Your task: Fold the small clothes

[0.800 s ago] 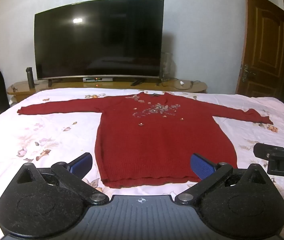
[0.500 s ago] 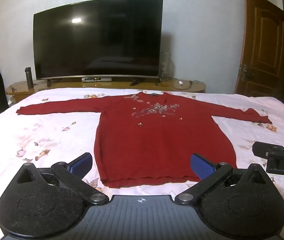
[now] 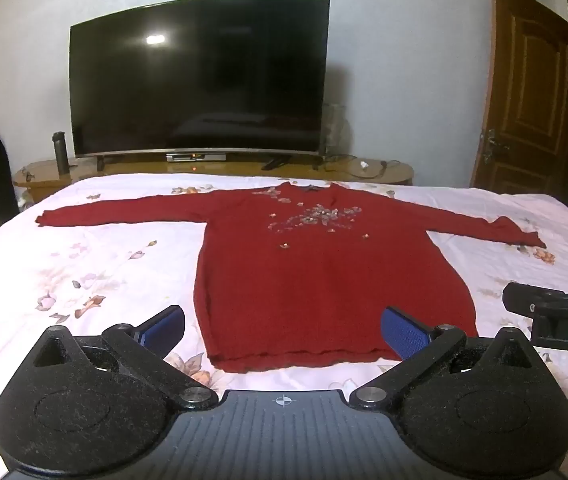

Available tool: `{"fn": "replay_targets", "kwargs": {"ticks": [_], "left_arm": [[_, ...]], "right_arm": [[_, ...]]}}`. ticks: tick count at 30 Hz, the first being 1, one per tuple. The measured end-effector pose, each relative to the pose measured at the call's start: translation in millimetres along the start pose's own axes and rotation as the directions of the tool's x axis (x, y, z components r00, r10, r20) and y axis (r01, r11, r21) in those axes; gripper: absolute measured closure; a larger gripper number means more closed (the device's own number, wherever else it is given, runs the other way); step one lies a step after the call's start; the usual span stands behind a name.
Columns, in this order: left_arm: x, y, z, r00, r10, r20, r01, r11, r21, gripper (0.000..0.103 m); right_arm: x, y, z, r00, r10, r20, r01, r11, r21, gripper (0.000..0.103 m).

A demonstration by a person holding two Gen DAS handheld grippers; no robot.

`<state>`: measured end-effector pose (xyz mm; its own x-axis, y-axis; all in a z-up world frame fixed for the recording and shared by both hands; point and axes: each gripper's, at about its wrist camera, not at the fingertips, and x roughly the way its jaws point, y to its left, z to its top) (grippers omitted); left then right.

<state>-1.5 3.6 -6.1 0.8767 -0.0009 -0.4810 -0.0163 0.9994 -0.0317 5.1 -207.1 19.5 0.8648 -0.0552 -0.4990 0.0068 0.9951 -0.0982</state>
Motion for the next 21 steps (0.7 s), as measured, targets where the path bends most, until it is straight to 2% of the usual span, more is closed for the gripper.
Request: {"fn": "replay_targets", "kwargs": {"ticks": [16, 21], "left_arm": [[-3.4, 1.1, 2.0, 1.000, 0.001, 0.016, -0.001, 1.000, -0.003, 0.000], [-0.8, 7.4, 4.0, 0.999, -0.032, -0.017, 0.031, 0.998, -0.049, 0.000]], "right_arm": [[0.5, 7.1, -0.9, 1.000, 0.005, -0.002, -0.005, 1.000, -0.008, 0.001], [1.5, 7.2, -1.4, 1.000, 0.006, -0.004, -0.006, 1.000, -0.004, 0.001]]}}
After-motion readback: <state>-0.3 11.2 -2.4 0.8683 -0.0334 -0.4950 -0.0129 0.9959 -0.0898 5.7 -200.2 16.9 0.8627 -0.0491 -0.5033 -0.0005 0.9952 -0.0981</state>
